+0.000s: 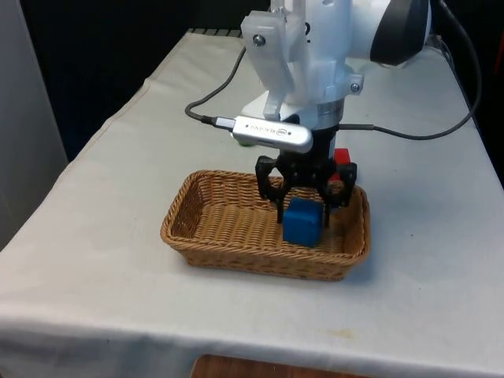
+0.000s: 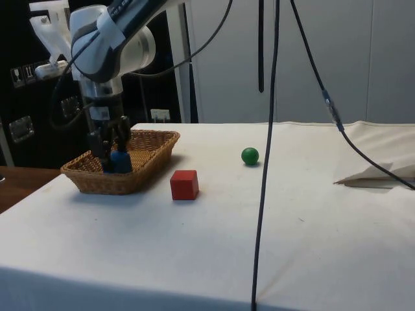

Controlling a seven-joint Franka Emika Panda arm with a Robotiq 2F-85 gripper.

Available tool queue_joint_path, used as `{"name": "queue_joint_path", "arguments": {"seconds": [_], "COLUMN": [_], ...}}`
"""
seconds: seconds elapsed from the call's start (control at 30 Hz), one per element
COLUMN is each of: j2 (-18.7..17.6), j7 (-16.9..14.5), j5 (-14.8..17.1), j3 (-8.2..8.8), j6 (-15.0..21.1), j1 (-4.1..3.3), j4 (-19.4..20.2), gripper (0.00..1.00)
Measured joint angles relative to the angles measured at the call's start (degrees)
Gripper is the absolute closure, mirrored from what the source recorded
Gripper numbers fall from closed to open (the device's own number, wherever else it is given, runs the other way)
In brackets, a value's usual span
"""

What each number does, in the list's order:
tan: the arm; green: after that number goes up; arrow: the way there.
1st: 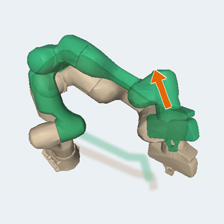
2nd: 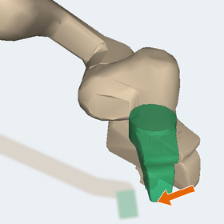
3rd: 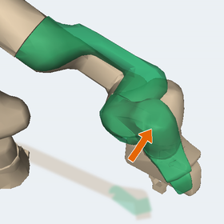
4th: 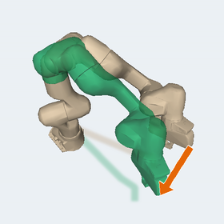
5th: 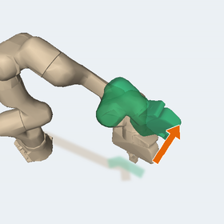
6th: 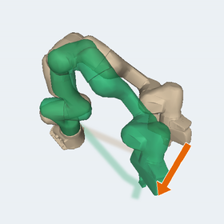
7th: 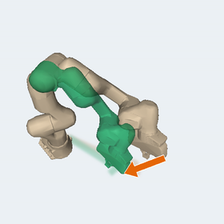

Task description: Place all non-red objects into the basket.

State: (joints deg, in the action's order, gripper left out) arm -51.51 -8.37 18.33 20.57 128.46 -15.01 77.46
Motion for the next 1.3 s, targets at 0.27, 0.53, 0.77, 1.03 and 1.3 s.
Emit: {"name": "queue_joint_path", "arguments": {"seconds": [0.27,0.53,0.77,1.03,1.3], "j2": [0.0,0.0,0.7,4.9,9.4], "j7": [-0.1,-0.1,-0.6,-1.9,-3.4], "j5": [0.0,0.0,0.0,-0.9,-1.9], "j3": [0.06,0.11,0.80,1.55,2.18], "j6": [0.0,-0.1,-0.9,-1.3,-1.1], "j1": [0.00,0.00,-0.11,-0.57,-1.03], "j4": [-0.1,-0.1,0.3,4.5,9.3], "gripper": [0.00,0.00,0.00,0.00,0.00]}}
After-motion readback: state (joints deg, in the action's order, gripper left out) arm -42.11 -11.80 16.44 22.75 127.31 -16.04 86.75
